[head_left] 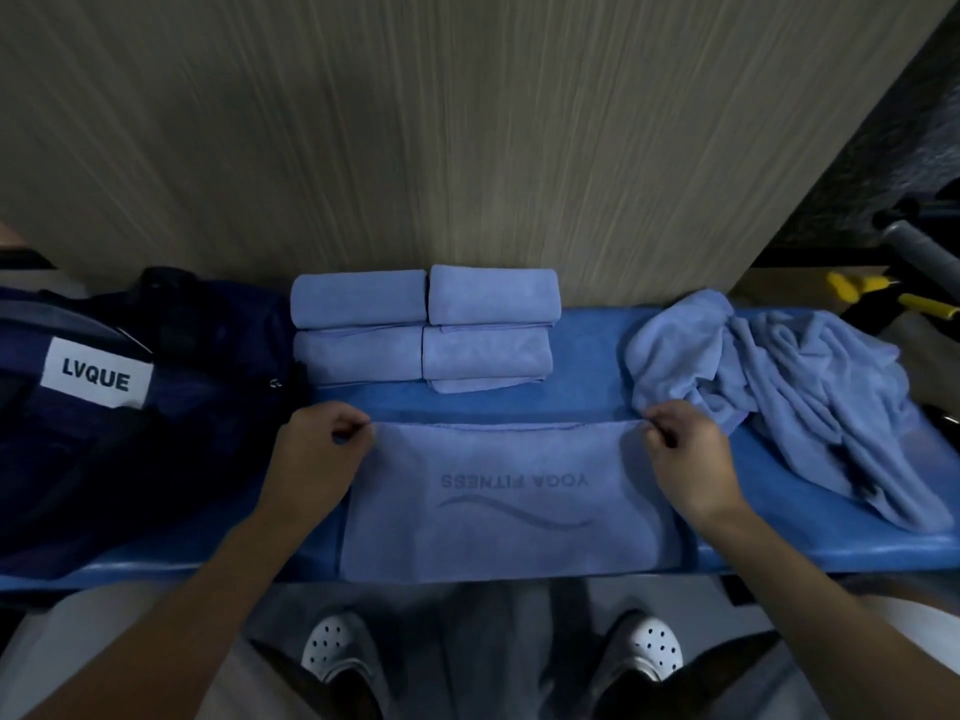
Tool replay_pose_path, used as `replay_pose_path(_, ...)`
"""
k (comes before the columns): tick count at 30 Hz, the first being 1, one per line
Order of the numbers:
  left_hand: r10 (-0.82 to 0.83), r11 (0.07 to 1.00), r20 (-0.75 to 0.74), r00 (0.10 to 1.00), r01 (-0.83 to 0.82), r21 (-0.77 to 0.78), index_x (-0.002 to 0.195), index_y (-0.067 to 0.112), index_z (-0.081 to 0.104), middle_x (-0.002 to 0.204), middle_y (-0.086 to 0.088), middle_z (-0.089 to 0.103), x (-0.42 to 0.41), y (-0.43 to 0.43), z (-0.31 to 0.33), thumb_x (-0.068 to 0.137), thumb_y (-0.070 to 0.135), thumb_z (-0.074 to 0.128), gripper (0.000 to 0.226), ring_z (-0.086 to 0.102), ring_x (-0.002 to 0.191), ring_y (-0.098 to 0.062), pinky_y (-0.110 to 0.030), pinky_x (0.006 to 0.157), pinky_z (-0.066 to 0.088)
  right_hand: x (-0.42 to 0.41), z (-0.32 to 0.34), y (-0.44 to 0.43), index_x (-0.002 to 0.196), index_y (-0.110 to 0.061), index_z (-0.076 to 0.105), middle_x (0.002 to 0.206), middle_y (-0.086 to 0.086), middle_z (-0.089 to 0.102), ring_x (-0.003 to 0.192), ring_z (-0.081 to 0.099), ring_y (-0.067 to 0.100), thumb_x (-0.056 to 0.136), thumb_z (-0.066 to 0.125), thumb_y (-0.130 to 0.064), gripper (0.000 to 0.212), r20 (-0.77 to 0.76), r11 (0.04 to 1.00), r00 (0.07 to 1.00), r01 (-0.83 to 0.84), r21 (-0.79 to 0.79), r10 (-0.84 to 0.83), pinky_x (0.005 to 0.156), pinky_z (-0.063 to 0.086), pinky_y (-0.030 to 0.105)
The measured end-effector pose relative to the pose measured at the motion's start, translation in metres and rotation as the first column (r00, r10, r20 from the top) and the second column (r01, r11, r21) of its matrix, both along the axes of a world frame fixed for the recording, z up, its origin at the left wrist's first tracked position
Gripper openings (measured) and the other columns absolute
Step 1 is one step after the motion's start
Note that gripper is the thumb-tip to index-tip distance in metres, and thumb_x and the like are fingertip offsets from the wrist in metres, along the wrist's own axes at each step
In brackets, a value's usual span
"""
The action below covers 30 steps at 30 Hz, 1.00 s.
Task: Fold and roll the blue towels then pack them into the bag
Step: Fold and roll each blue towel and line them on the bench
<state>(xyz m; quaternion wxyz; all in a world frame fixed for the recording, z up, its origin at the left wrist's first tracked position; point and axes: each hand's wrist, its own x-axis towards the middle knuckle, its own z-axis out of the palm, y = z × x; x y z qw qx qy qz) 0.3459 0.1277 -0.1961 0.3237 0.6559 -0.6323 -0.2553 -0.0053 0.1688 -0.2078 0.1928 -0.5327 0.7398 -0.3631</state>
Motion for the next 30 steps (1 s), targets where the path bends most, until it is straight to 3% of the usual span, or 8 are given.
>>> replay_pose_path(6, -0.003, 1.0, 0.091, 0.996, 0.003, 0.002, 0.087, 0.019, 0.068, 0.083, 0.012, 0.065, -0.004, -0.002, -0.007, 0.089, 0.013, 0.069, 0.006, 0.059, 0.078, 0.003, -0.009, 0.068, 0.042, 0.004, -0.011, -0.007, 0.101, -0.008, 0.06, 0.071, -0.007, 0.057, 0.068, 0.053, 0.007, 0.094, 0.054, -0.007, 0.01, -0.086, 0.999, 0.996, -0.028, -0.028, 0.025, 0.062, 0.042, 0.024)
replay_pose_path(8, -0.008, 1.0, 0.113, 0.994, 0.009, -0.011, 0.088, 0.019, 0.067, 0.085, 0.007, 0.066, -0.003, -0.001, -0.007, 0.089, 0.013, 0.068, 0.006, 0.059, 0.077, 0.001, -0.015, 0.071, 0.047, 0.004, -0.012, -0.006, 0.103, -0.008, 0.058, 0.074, -0.006, 0.058, 0.069, 0.054, 0.012, 0.094, 0.054, -0.008, 0.01, -0.101, 0.998, 0.994, -0.037, -0.042, 0.032, 0.063, 0.044, 0.03)
replay_pose_path(10, -0.006, 0.999, 0.174, 0.985, 0.014, -0.048, 0.096, 0.014, 0.067, 0.094, 0.0, 0.066, -0.004, 0.003, -0.006, 0.091, 0.012, 0.065, 0.006, 0.06, 0.079, -0.008, -0.03, 0.076, 0.053, 0.004, -0.01, -0.006, 0.105, -0.008, 0.057, 0.075, -0.006, 0.057, 0.069, 0.054, 0.01, 0.094, 0.055, -0.007, 0.011, -0.088, 0.998, 0.995, -0.046, -0.048, 0.042, 0.061, 0.04, 0.019)
replay_pose_path(12, -0.037, 0.976, 0.334, 0.942, 0.106, -0.191, 0.106, 0.008, 0.066, 0.104, -0.009, 0.064, -0.01, 0.009, -0.004, 0.093, 0.013, 0.059, 0.015, 0.06, 0.09, -0.025, -0.04, 0.081, 0.051, 0.004, -0.006, -0.004, 0.102, -0.008, 0.055, 0.079, -0.001, 0.058, 0.073, 0.055, 0.017, 0.093, 0.055, -0.007, 0.009, -0.095, 0.998, 0.994, -0.05, -0.042, 0.046, 0.06, 0.038, 0.015)
replay_pose_path(15, -0.222, 0.871, 0.473, 0.853, 0.391, -0.296, 0.108, 0.01, 0.067, 0.109, -0.006, 0.065, -0.032, 0.026, 0.002, 0.092, 0.021, 0.048, 0.027, 0.058, 0.102, -0.026, -0.041, 0.089, 0.047, 0.007, 0.001, 0.004, 0.107, -0.004, 0.056, 0.1, 0.013, 0.059, 0.095, 0.054, 0.032, 0.091, 0.055, -0.011, 0.018, -0.341, 0.993, 0.939, -0.07, -0.096, 0.033, 0.072, 0.047, 0.04)
replay_pose_path(19, -0.473, 0.779, 0.595, 0.649, 0.624, -0.061, 0.134, 0.017, 0.057, 0.144, 0.001, 0.051, -0.055, 0.044, -0.018, 0.099, 0.037, 0.035, 0.046, 0.041, 0.138, -0.019, -0.04, 0.111, 0.03, 0.037, -0.001, 0.026, 0.128, -0.011, 0.056, 0.129, 0.01, 0.058, 0.121, 0.052, 0.03, 0.096, 0.04, -0.035, 0.043, -0.551, 0.925, 0.771, -0.381, 0.0, 0.318, 0.096, 0.043, 0.048)
replay_pose_path(23, -0.491, 0.803, 0.678, 0.548, 0.586, 0.108, 0.151, 0.029, 0.034, 0.161, 0.004, 0.024, -0.051, 0.044, -0.035, 0.1, 0.05, 0.021, 0.057, 0.014, 0.15, -0.018, -0.051, 0.118, 0.014, 0.054, -0.022, 0.034, 0.144, -0.021, 0.043, 0.152, 0.005, 0.039, 0.141, 0.035, 0.023, 0.101, 0.013, -0.052, 0.061, -0.638, 0.857, 0.584, -0.434, 0.277, 0.502, 0.112, 0.026, 0.05)
replay_pose_path(30, -0.465, 0.833, 0.745, 0.478, 0.521, 0.186, 0.153, 0.041, 0.019, 0.164, 0.002, 0.011, -0.047, 0.043, -0.038, 0.097, 0.063, 0.01, 0.061, 0.006, 0.151, -0.034, -0.07, 0.111, 0.013, 0.044, -0.024, 0.023, 0.149, -0.03, 0.031, 0.158, 0.004, 0.026, 0.146, 0.023, 0.024, 0.096, -0.002, -0.062, 0.07, -0.619, 0.858, 0.594, -0.333, 0.392, 0.514, 0.116, 0.016, 0.053)
